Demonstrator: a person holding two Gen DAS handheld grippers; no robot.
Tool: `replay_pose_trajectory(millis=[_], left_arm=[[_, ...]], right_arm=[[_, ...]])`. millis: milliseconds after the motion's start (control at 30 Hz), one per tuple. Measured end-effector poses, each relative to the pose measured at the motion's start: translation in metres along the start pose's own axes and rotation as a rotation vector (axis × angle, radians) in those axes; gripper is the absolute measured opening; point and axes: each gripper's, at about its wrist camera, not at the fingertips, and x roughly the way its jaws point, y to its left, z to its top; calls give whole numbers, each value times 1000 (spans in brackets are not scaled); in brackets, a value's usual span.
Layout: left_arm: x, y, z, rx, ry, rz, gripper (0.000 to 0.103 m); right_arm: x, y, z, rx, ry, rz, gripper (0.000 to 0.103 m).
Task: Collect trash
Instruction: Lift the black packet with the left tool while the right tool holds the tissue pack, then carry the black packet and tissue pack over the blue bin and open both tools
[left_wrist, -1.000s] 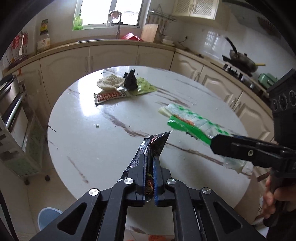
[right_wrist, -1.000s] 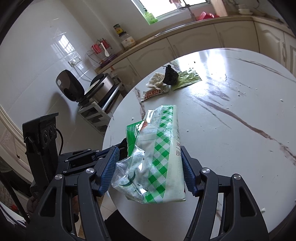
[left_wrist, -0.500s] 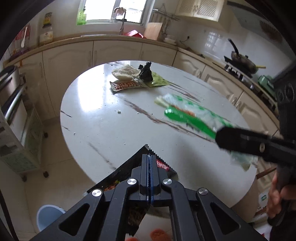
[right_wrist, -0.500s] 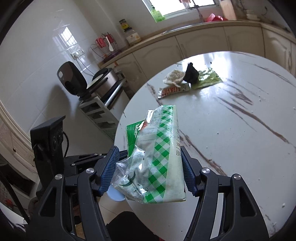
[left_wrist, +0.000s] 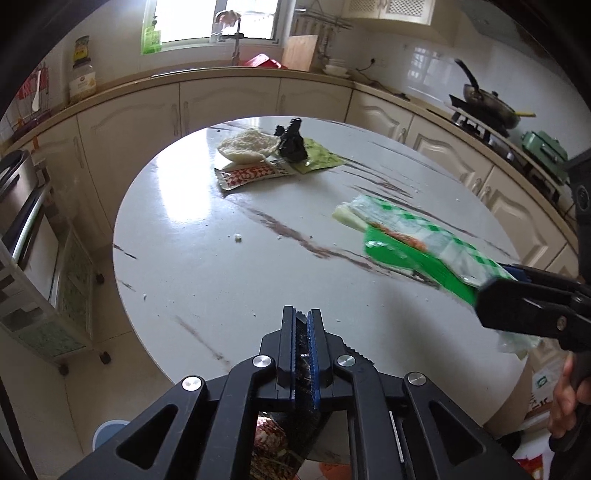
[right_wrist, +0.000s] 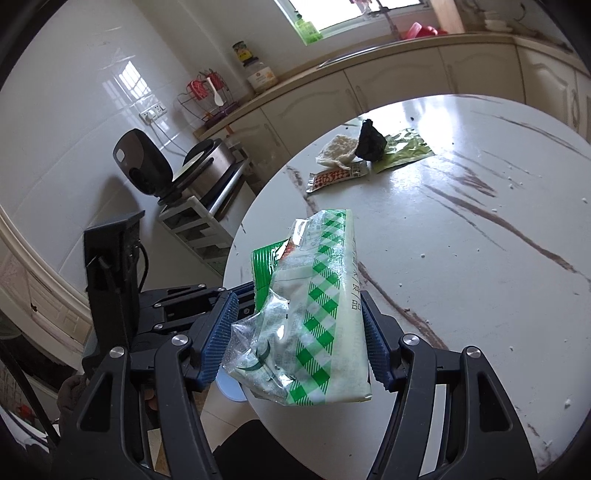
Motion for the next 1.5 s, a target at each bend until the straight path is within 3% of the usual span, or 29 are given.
replay_pose_trajectory(millis=[100, 367, 533, 567, 600, 667, 733, 800, 900, 1133, 1233, 1300, 1500], left_arm=[[4, -7, 0, 25, -16, 33, 6], [28, -8, 21, 26, -15, 38, 6], [23, 5, 28, -70, 6, -16, 8], [19, 8, 28, -76, -2, -3, 20], [12, 9, 25, -66, -13, 21, 37], [-2, 8, 17, -39, -41, 30, 52], [-15, 6, 9, -11, -43, 0, 56], [-19, 3, 2, 17, -14, -24, 73], [-11, -1, -4, 70, 36, 46, 72], [-1, -16, -3, 131, 61, 63, 67], [1, -21, 0, 150, 65, 40, 48], [2, -25, 1, 164, 71, 28, 29], [7, -30, 1, 140, 55, 22, 18]], right_arm=[[-3, -6, -1, 0, 0, 3, 62], [-5, -16, -1, -3, 9, -28, 62], [0, -24, -1, 15, 17, -44, 62], [1, -25, -1, 17, 19, -42, 62], [2, -26, -1, 18, 21, -41, 62], [1, -27, -2, 19, 20, -37, 62], [2, -27, -2, 20, 19, -31, 62], [4, -25, -2, 17, 21, -26, 62], [4, -23, -2, 15, 19, -21, 62], [-2, -23, -3, 7, 20, -16, 62], [-4, -24, -1, 7, 16, -14, 62], [-5, -24, -1, 9, 15, -15, 62], [-5, -26, -2, 13, 18, -12, 62]])
